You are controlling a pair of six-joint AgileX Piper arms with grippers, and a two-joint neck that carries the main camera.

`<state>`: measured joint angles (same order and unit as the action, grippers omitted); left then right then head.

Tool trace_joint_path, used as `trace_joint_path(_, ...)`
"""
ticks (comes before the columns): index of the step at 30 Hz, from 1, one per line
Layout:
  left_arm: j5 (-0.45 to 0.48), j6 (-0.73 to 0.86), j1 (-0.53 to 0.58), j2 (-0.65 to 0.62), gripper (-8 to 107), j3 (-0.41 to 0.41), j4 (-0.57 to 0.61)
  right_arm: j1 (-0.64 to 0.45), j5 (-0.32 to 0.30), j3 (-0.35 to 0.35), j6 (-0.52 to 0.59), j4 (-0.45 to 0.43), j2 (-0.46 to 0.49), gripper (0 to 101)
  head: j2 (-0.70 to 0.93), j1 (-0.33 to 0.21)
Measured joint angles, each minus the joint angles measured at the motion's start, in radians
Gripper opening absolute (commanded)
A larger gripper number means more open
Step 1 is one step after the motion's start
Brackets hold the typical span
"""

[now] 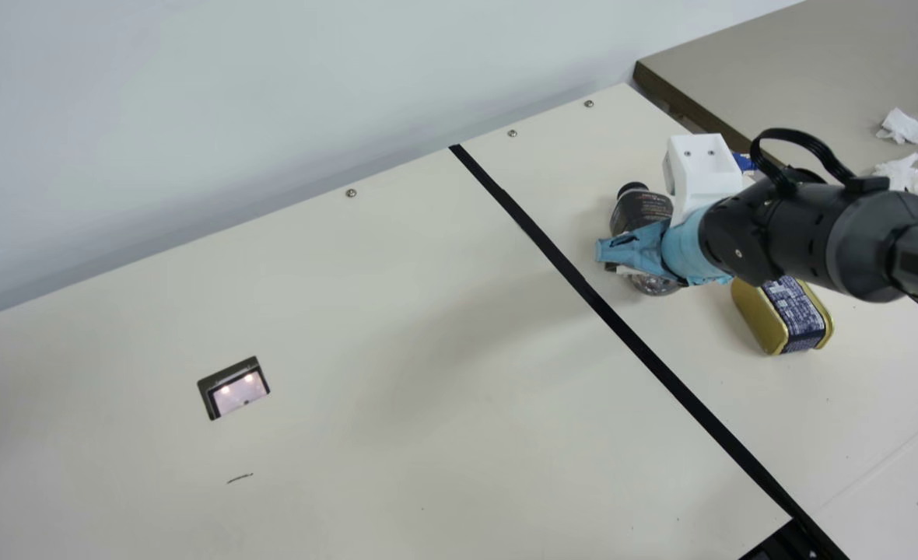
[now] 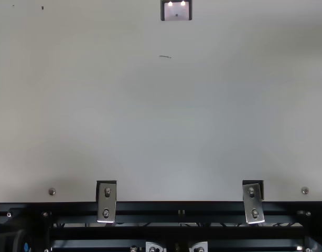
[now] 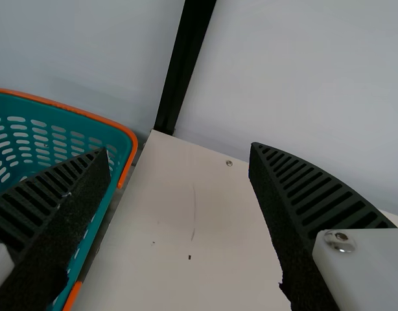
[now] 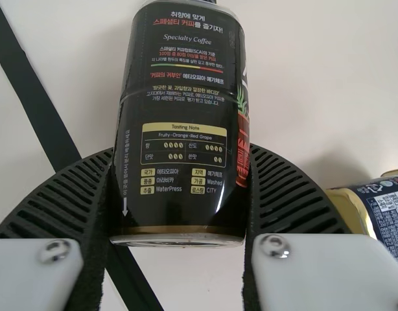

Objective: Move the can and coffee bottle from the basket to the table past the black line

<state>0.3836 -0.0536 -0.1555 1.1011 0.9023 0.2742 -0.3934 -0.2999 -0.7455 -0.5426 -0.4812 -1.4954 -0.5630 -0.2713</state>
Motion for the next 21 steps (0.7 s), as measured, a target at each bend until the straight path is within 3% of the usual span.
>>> trace_joint_path(8, 0.0, 0.0, 0.0, 0.0, 90, 0.0, 0.0, 0.002, -0.026, 0.008, -0.046, -0.072, 0.053, 101, 0.0, 0.0)
trace_joint_path(15, 0.0, 0.0, 0.0, 0.0, 90, 0.0, 0.0, 0.075, -0.109, -0.024, -0.132, -0.177, 0.188, 101, 0.0, 0.0)
trace_joint_path(21, 0.0, 0.0, 0.0, 0.0, 90, 0.0, 0.0, 0.199, -0.196, -0.081, -0.148, -0.175, 0.31, 101, 0.0, 0.0)
